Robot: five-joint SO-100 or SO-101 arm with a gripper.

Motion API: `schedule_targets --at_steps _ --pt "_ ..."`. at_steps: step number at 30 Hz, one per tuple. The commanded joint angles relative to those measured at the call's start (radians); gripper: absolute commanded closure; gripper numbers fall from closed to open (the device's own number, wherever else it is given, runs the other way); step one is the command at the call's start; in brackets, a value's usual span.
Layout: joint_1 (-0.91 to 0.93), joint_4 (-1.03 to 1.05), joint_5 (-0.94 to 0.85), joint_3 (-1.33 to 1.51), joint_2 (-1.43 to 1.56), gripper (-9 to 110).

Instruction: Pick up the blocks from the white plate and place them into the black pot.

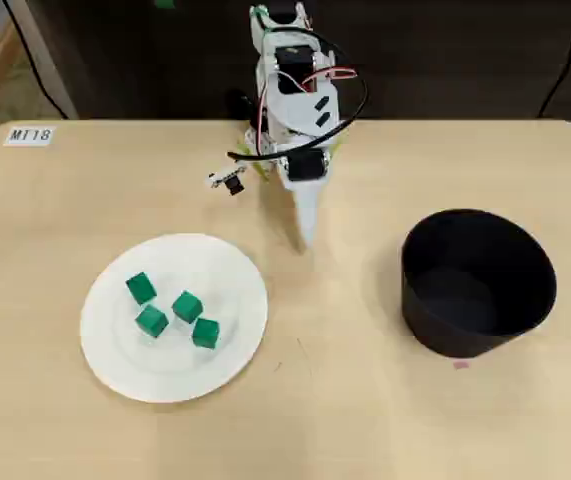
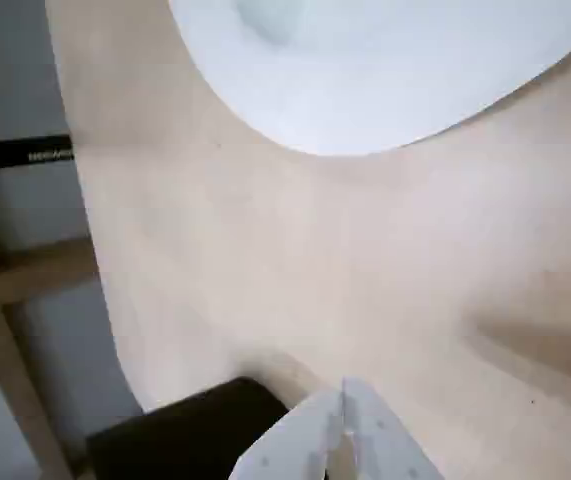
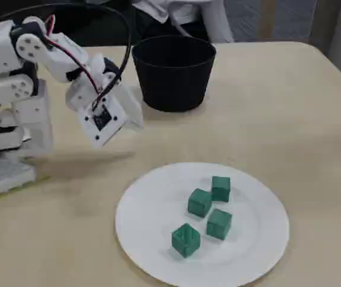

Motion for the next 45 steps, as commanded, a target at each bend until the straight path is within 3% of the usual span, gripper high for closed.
schedule_targets --at_steps 1,8,10,15,19,22,26,37,45 --pt "0.101 -0.052 -0.049 -0.014 0.008 95" --pt "0.098 -0.054 -0.049 -0.012 0.008 96" --pt "0.100 -0.055 -0.041 -0.012 0.008 103" --pt "0.104 -0.048 -0.037 -0.028 0.008 104" --pt "0.106 -0.018 -0.083 -0.044 0.008 85" --pt "0.095 0.009 -0.112 -0.124 -0.005 83" --pt "0.084 0.015 -0.074 -0.407 -0.236 103" --pt "0.137 0.206 -0.081 -1.088 -0.980 104" --pt "0.347 0.301 -0.058 -1.195 -1.181 104"
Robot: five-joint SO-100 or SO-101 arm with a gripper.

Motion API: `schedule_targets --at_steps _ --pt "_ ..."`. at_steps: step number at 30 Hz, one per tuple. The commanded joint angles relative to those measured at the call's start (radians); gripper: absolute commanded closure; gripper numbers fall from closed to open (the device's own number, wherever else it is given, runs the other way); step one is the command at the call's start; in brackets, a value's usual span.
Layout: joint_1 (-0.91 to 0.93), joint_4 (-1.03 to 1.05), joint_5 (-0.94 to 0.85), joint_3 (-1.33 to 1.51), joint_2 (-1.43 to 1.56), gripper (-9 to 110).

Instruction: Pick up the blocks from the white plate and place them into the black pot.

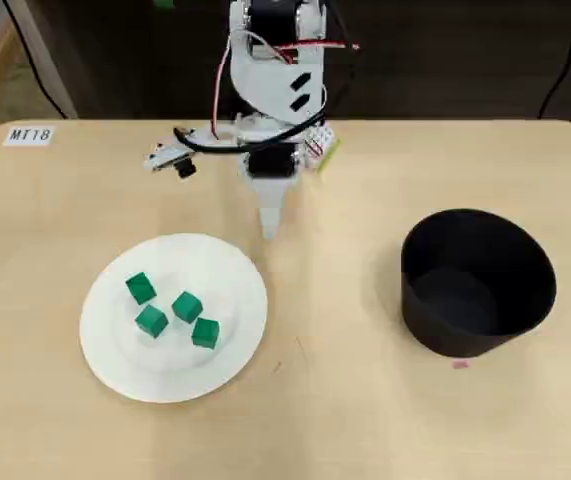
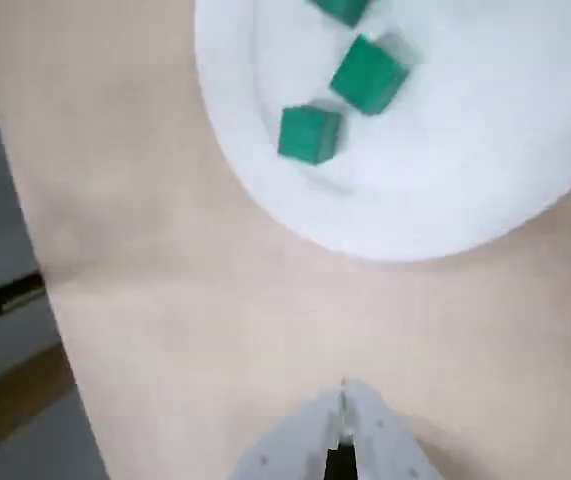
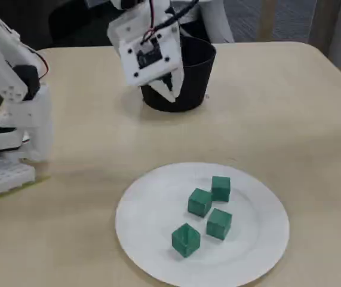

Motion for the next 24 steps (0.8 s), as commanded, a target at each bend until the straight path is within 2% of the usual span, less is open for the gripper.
schedule_targets --at_steps 1,7,12,21,24 --pt "0.087 -0.002 0.020 -0.054 -0.020 104" --pt "0.221 -0.071 0.058 -0.077 -0.135 104" --pt "0.250 -0.103 0.092 -0.193 -0.298 104" --pt "0.298 -0.011 0.103 -0.514 -0.586 104" --pt "0.328 0.103 0.091 -0.661 -0.693 104"
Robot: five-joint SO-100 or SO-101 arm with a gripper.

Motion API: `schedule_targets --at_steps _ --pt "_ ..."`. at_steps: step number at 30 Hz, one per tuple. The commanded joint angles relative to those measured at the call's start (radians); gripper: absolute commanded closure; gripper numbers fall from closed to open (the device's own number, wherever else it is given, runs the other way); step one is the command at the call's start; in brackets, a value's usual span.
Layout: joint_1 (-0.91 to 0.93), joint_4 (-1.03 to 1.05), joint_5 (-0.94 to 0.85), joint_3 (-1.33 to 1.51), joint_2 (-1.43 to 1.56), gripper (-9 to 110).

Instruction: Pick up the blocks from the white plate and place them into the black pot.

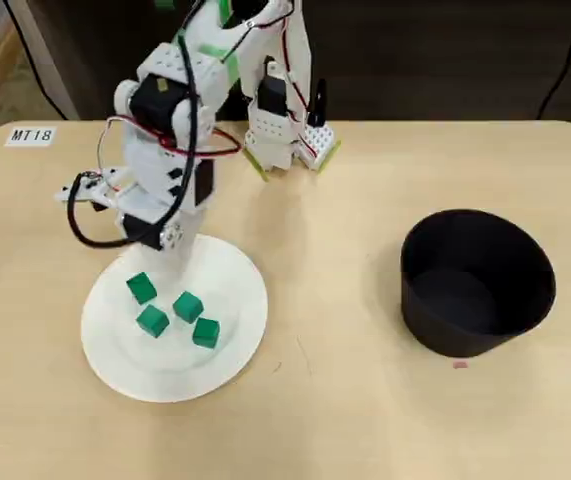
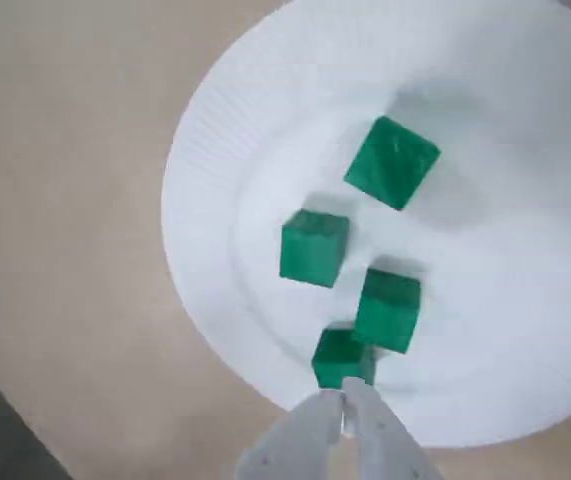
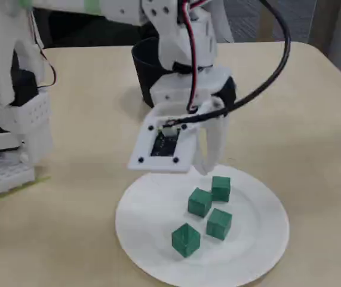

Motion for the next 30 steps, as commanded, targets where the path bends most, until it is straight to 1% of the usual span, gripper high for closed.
schedule_targets --at_steps 1,3,20,26,30 --pt "0.028 0.121 -0.015 -0.196 -0.067 104" --pt "0.038 0.166 -0.018 -0.250 -0.109 104" --pt "0.055 0.199 0.020 -0.252 -0.225 103" --pt "0.058 0.198 -0.015 -0.252 -0.221 84" --pt "0.066 0.209 0.003 -0.252 -0.233 80"
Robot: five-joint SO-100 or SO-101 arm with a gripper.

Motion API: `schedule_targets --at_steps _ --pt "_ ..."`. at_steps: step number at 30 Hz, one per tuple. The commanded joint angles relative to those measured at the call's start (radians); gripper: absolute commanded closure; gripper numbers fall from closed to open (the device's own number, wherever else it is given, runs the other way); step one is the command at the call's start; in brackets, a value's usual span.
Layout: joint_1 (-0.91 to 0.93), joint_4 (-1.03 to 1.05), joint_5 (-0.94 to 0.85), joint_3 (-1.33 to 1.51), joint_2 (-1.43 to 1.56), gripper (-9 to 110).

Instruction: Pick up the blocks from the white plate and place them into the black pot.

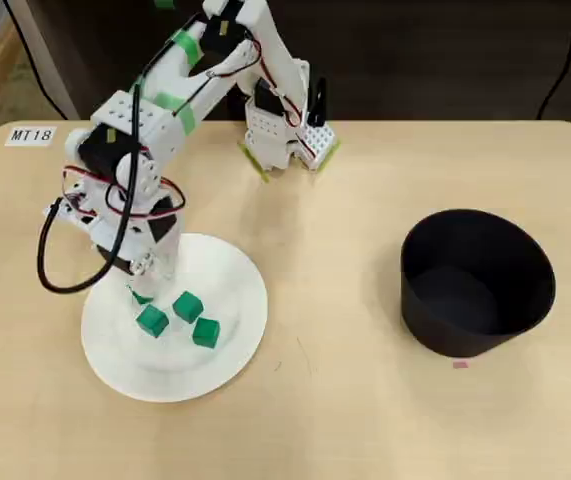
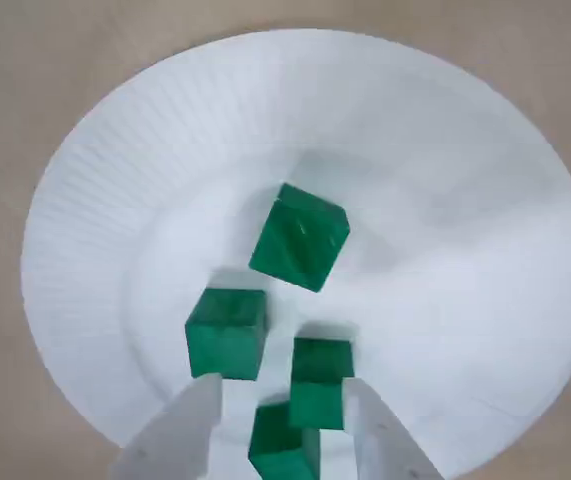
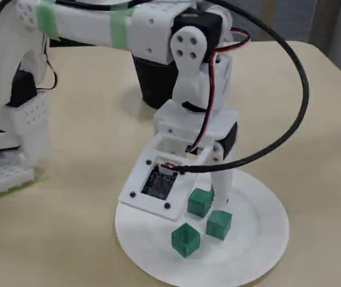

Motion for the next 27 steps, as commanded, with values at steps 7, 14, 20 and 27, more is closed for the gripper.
schedule_targets --at_steps 7,14,20,27 --pt "0.009 -0.003 0.003 -0.044 -0.035 72" --pt "0.003 -0.046 0.005 -0.044 -0.072 72" --pt "-0.014 -0.107 0.011 -0.044 -0.101 75" --pt "-0.023 -0.195 0.035 -0.046 -0.121 86"
